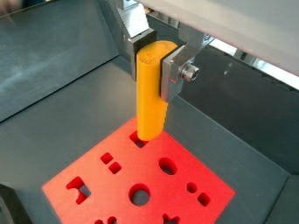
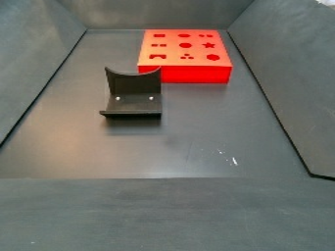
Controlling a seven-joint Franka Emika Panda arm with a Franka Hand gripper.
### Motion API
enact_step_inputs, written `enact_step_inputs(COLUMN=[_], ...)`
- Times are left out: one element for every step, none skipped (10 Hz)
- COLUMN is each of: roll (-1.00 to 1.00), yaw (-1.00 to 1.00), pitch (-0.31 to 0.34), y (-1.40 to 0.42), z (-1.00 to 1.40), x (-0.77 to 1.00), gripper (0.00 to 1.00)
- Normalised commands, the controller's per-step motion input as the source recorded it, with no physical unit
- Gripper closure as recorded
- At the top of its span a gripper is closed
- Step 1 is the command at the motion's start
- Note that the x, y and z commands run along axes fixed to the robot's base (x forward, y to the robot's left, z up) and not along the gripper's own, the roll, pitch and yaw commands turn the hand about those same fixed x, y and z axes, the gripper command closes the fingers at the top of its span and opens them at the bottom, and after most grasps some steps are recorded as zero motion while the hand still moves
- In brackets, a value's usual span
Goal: Insert the oval object.
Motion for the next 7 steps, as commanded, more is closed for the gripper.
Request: enact_step_inputs(roll=[0.00,-0.04,-0.11,-0.16,-0.13,-0.05,-0.04], yaw=[-0.18,-0.65,-0.73,-0.81,-0.85,-0.89,-0.86], pitch=[0.000,-0.034,-0.084,-0.084,-0.059,-0.047,-0.201], y=[0.00,0.00,0.00,0.00,-0.01,-0.11,-0.19], z=[-0.14,-0.25,-0.29,-0.33,-0.38,-0.52,-0.70], x=[0.17,0.09,0.11,0.00,0.00,0.00,-0.15], gripper=[1.00,1.00,1.00,1.00,1.00,1.00,1.00])
